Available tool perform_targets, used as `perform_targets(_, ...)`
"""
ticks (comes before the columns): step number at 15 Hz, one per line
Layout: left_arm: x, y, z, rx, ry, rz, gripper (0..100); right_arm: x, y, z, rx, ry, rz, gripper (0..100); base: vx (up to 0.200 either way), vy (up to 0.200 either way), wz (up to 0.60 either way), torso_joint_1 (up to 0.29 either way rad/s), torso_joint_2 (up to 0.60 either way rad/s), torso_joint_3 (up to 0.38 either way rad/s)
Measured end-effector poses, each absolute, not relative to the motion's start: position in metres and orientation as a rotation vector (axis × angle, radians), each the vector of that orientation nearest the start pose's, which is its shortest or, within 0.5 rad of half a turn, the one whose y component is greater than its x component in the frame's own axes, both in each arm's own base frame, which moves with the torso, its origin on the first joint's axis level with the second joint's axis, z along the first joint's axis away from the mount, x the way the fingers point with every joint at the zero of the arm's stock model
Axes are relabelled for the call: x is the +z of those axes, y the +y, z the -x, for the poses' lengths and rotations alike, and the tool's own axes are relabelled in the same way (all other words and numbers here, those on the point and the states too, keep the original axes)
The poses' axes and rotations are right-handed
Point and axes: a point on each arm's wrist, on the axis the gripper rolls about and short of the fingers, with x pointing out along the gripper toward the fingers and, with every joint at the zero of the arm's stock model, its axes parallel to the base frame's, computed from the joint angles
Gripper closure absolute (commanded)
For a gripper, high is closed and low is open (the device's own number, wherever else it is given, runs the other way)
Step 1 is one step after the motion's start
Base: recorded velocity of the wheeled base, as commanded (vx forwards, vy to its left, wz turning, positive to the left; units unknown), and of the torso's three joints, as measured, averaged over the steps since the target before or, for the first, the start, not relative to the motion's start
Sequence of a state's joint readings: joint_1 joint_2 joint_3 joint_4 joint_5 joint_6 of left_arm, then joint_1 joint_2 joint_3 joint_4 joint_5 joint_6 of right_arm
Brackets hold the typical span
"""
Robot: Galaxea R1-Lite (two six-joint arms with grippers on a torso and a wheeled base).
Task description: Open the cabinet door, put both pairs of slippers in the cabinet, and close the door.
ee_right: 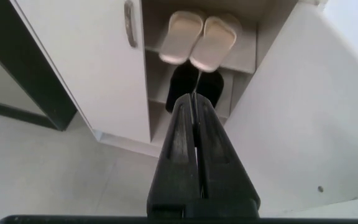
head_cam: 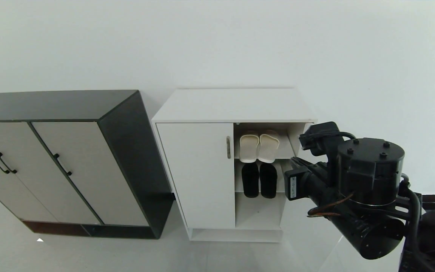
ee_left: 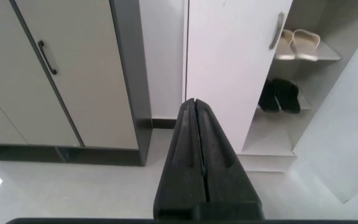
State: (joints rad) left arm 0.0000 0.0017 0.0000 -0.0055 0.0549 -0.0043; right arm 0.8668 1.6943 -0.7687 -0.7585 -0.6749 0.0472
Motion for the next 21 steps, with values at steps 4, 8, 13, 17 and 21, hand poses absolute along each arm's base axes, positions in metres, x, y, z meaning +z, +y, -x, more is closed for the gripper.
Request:
perform_targets(4, 0.076, 0.001, 0.023, 0.055, -0.005, 0.004, 100, 0.183, 0.22, -0.206, 0.187, 0.13, 0.078, 100, 0.0, 0.0, 0.0, 0.217, -0.49, -0.276)
perform_targets(8, 0.076, 0.001, 0.023, 0.054, -0.004, 0.004, 100, 0.181, 0.215, -0.213, 0.164, 0.132, 0.079, 100, 0.0, 0.0, 0.0, 0.029, -0.06, -0.037)
perform_targets(13, 0.076, 0.001, 0.023, 0.055, -0.005, 0.004, 100, 0.18, 0.215, -0.216, 0.158, 0.136, 0.081, 100, 0.0, 0.0, -0.36, 0.002, 0.0, -0.001)
perform_targets(17, 0.076, 0.001, 0.023, 0.049, -0.004, 0.001, 100, 0.182, 0.21, -0.222, 0.136, 0.131, 0.074, 100, 0.0, 0.0, -0.6, 0.011, 0.0, 0.001)
perform_targets(21, 0.076, 0.001, 0.023, 0.048, -0.003, 0.001, 100, 0.186, 0.196, -0.239, 0.121, 0.12, 0.051, 100, 0.0, 0.0, -0.15, 0.002, 0.0, 0.002)
